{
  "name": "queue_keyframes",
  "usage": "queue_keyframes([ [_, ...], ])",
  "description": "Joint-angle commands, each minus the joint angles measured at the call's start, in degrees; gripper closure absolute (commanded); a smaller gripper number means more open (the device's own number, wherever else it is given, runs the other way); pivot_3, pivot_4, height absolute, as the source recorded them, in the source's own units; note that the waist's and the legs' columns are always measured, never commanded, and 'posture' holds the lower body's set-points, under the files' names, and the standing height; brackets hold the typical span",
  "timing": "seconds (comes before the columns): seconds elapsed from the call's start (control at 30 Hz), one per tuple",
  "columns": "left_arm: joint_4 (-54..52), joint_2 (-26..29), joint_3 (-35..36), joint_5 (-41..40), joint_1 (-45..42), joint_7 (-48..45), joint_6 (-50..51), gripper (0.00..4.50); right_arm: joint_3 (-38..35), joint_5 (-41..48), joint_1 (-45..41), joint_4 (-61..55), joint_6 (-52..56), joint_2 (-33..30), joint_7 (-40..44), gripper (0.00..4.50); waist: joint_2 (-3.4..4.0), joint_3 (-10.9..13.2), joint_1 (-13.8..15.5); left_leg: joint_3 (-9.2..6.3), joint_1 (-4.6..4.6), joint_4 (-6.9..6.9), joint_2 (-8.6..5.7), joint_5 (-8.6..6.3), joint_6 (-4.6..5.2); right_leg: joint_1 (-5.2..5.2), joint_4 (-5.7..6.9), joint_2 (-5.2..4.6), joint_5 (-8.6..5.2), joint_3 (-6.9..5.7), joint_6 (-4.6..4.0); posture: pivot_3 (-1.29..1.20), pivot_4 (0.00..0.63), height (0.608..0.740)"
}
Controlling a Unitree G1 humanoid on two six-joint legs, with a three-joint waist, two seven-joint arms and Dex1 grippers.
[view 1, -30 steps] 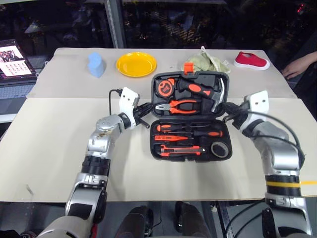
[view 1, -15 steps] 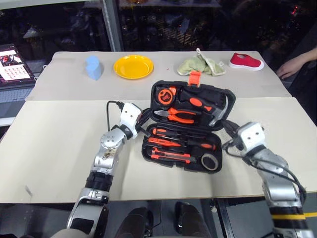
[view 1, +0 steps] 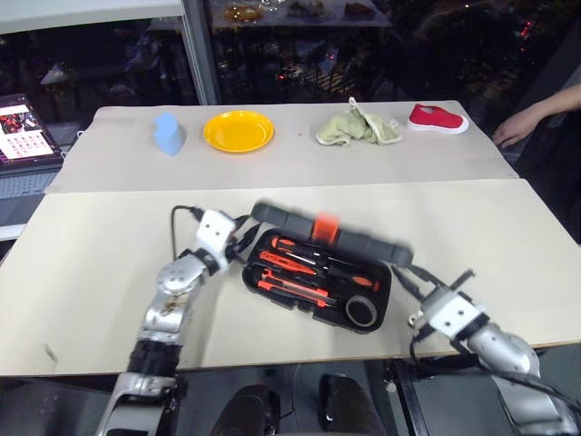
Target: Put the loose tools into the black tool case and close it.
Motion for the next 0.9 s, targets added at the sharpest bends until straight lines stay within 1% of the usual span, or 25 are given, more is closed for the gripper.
queue_keyframes([
  [0.03, -8.13, 5.84, 5.58, -7.75, 0.64, -4.15, 11.00, 1.32, -8.07, 16.51, 8.42, -14.61, 13.59, -6.68, 9.46, 2.10, 0.04, 0.03, 0.07, 0.03, -0.02, 0.01, -0.01, -0.01, -0.02, 0.00, 0.00, -0.02, 0.00, 0.03, 0.00, 0.00, 0.150, 0.740],
  [0.07, -9.17, 6.90, 6.04, -9.06, 0.98, -4.89, 13.22, 0.95, -9.56, 19.33, 9.96, -16.47, 16.24, -7.71, 10.62, 1.76, -0.10, 0.04, 0.10, 0.03, -0.06, 0.03, -0.04, -0.10, 0.09, 0.01, -0.03, -0.11, -0.01, 0.01, 0.04, 0.00, 0.150, 0.740],
  [0.1, -10.16, 11.39, 6.59, -13.29, 0.56, -10.07, 20.27, 0.50, -11.96, 28.09, 13.04, -18.53, 23.50, -11.08, 14.85, 1.33, -0.17, 0.01, 0.08, 0.01, -0.05, 0.06, 0.00, -0.15, 0.11, 0.03, -0.03, -0.07, -0.01, -0.02, 0.04, 0.00, 0.150, 0.740],
  [0.13, -9.44, 15.70, 7.28, -16.04, -0.65, -15.42, 23.98, 0.20, -15.04, 35.74, 16.43, -20.34, 28.87, -14.01, 19.62, 1.06, -0.18, 0.01, 0.05, -0.03, -0.01, 0.07, 0.03, -0.17, 0.11, 0.04, -0.10, -0.07, -0.05, -0.07, 0.10, 0.00, 0.150, 0.740],
  [0.17, -7.37, 18.90, 7.20, -17.57, -2.72, -19.15, 27.12, 0.20, -17.92, 44.90, 20.38, -22.37, 37.56, -17.52, 23.36, 1.06, -0.16, 0.03, 0.13, -0.03, 0.02, 0.10, 0.05, -0.20, 0.17, 0.05, -0.09, -0.08, -0.14, -0.09, 0.25, 0.00, 0.150, 0.740],
  [0.2, -5.75, 20.95, 6.96, -18.52, -4.28, -21.31, 29.00, 0.20, -20.12, 51.25, 22.94, -23.76, 43.77, -19.97, 25.55, 1.06, -0.13, 0.06, 0.31, -0.04, 0.04, 0.12, 0.05, -0.22, 0.18, 0.07, -0.08, -0.12, -0.27, -0.12, 0.43, 0.00, 0.150, 0.740],
  [0.23, -3.36, 21.98, 4.30, -17.02, -6.23, -23.76, 27.77, 0.20, -20.51, 53.65, 25.21, -25.14, 47.00, -21.84, 27.85, 1.06, -0.16, 0.06, 0.52, -0.06, 0.03, 0.11, 0.05, -0.22, 0.20, 0.11, -0.08, -0.11, -0.36, -0.16, 0.50, 0.00, 0.150, 0.740],
  [0.27, -1.48, 22.56, 1.45, -15.25, -7.89, -25.95, 25.97, 0.20, -20.29, 54.55, 26.72, -26.40, 48.79, -23.11, 29.48, 1.06, -0.21, 0.04, 0.98, -0.16, 0.04, 0.10, 0.07, -0.21, 0.21, 0.07, -0.13, -0.11, -0.40, -0.24, 0.49, 0.00, 0.150, 0.740],
  [0.33, 3.60, 22.46, -4.90, -10.21, -12.60, -30.28, 20.81, 0.20, -17.17, 51.66, 26.30, -27.96, 48.88, -23.84, 30.00, 1.06, -0.14, 0.00, 1.85, -0.25, 0.08, 0.11, 0.15, -0.23, 0.20, 0.17, -0.29, -0.19, -0.45, -0.32, 0.50, 0.00, 0.150, 0.740],
  [0.4, 10.28, 20.05, -8.19, -6.39, -18.38, -30.99, 16.35, 0.17, -14.23, 49.54, 23.55, -28.32, 50.06, -23.17, 28.07, 1.56, -0.13, -0.02, 2.49, -0.24, 0.05, 0.11, 0.12, -0.26, 0.20, 0.23, -0.46, -0.34, -0.46, -0.33, 0.54, 0.00, 0.150, 0.740],
  [0.43, 14.14, 18.47, -9.32, -4.83, -21.44, -30.56, 14.65, 0.17, -12.91, 49.08, 22.06, -28.42, 50.77, -22.71, 27.21, 1.66, -0.16, -0.01, 2.78, -0.20, 0.01, 0.11, 0.09, -0.27, 0.19, 0.22, -0.54, -0.39, -0.44, -0.35, 0.60, 0.00, 0.150, 0.740],
  [0.47, 18.84, 16.52, -10.57, -2.99, -24.94, -29.99, 12.00, 0.17, -11.08, 48.43, 20.19, -28.54, 51.35, -22.05, 26.21, 2.05, -0.27, 0.01, 2.92, -0.19, -0.07, 0.11, 0.08, -0.28, 0.19, 0.18, -0.67, -0.40, -0.37, -0.34, 0.68, 0.00, 0.150, 0.740],
  [0.5, 23.07, 14.79, -11.64, -1.53, -27.96, -29.84, 9.89, 0.17, -9.30, 47.60, 18.46, -28.60, 51.77, -21.52, 25.34, 2.31, -0.35, 0.03, 3.13, -0.24, -0.13, 0.13, 0.06, -0.28, 0.19, 0.17, -0.73, -0.39, -0.32, -0.40, 0.72, 0.00, 0.150, 0.740],
  [0.53, 26.90, 13.14, -13.03, 0.10, -30.59, -30.32, 6.85, 0.70, -7.22, 46.09, 16.78, -28.55, 51.97, -21.09, 24.49, 2.75, -0.51, 0.05, 3.22, -0.23, -0.22, 0.13, 0.05, -0.28, 0.18, 0.08, -0.85, -0.40, -0.24, -0.38, 0.72, 0.00, 0.150, 0.740],
  [0.57, 30.58, 11.69, -14.14, 1.58, -32.91, -31.01, 3.84, 0.84, -5.28, 44.40, 15.25, -28.49, 52.12, -20.69, 23.74, 3.02, -0.53, 0.04, 3.21, -0.28, -0.35, 0.17, 0.02, -0.27, 0.17, 0.01, -0.88, -0.38, -0.06, -0.41, 0.47, 0.00, 0.150, 0.740],
  [0.63, 37.80, 8.78, -16.32, 4.73, -37.27, -31.88, -1.77, 1.63, -1.66, 41.30, 12.21, -28.06, 52.30, -19.65, 22.24, 3.72, -0.54, 0.02, 3.20, -0.26, -0.69, 0.21, -0.07, -0.08, -0.14, -0.07, -0.89, -0.38, 0.13, -0.42, 0.31, 0.00, 0.150, 0.740],
  [0.67, 40.97, 7.53, -16.86, 5.87, -39.11, -31.86, -3.87, 2.07, -0.41, 40.37, 10.84, -27.80, 52.64, -19.00, 21.43, 4.10, -0.53, 0.02, 3.20, -0.23, -0.87, 0.19, -0.14, -0.08, -0.11, -0.17, -0.89, -0.39, 0.18, -0.43, 0.35, 0.00, 0.150, 0.740],
  [0.7, 43.99, 6.01, -17.22, 6.77, -40.99, -31.89, -5.48, 2.39, 0.66, 39.61, 9.48, -27.50, 52.88, -18.31, 20.69, 4.40, -0.53, 0.02, 3.09, -0.22, -1.00, 0.20, -0.17, -0.06, -0.01, -0.33, -0.89, -0.35, 0.19, -0.44, 0.35, 0.00, 0.150, 0.740],
  [0.73, 46.58, 4.75, -17.45, 7.54, -42.57, -31.79, -6.79, 2.80, 1.57, 38.88, 8.22, -27.29, 53.15, -17.74, 20.05, 4.50, -0.54, 0.01, 3.01, -0.18, -1.15, 0.20, -0.20, -0.04, 0.05, -0.53, -0.88, -0.33, 0.20, -0.43, 0.36, 0.00, 0.150, 0.740],
  [0.8, 51.19, 2.02, -18.14, 9.49, -45.28, -31.04, -9.60, 3.53, 3.52, 37.04, 5.72, -26.87, 53.75, -16.65, 18.68, 4.50, -0.57, 0.00, 2.85, -0.15, -1.50, 0.25, -0.24, 0.12, 0.33, -0.90, -0.90, -0.32, 0.22, -0.43, 0.38, 0.00, 0.150, 0.740],
  [0.83, 52.79, 0.63, -18.46, 10.24, -46.33, -31.16, -10.46, 3.76, 4.68, 35.72, 4.47, -26.63, 53.89, -16.14, 17.86, 4.50, -0.57, 0.01, 2.81, -0.13, -1.70, 0.28, -0.26, 0.13, 0.36, -1.08, -0.90, -0.32, 0.24, -0.43, 0.40, 0.00, 0.150, 0.740],
  [0.87, 54.05, -0.49, -18.71, 10.89, -47.09, -31.51, -11.23, 4.21, 5.78, 34.22, 3.34, -26.32, 54.03, -15.66, 16.88, 4.50, -0.58, 0.01, 2.82, -0.13, -1.78, 0.29, -0.27, 0.14, 0.36, -1.13, -0.91, -0.31, 0.24, -0.46, 0.40, 0.00, 0.150, 0.740],
  [0.9, 55.08, -1.37, -18.76, 11.35, -47.64, -31.94, -12.06, 4.21, 6.42, 32.51, 2.25, -25.82, 54.11, -14.98, 15.36, 4.50, -0.58, 0.01, 2.84, -0.16, -1.80, 0.31, -0.26, 0.14, 0.36, -1.13, -0.92, -0.30, 0.24, -0.48, 0.40, 0.00, 0.150, 0.740],
])
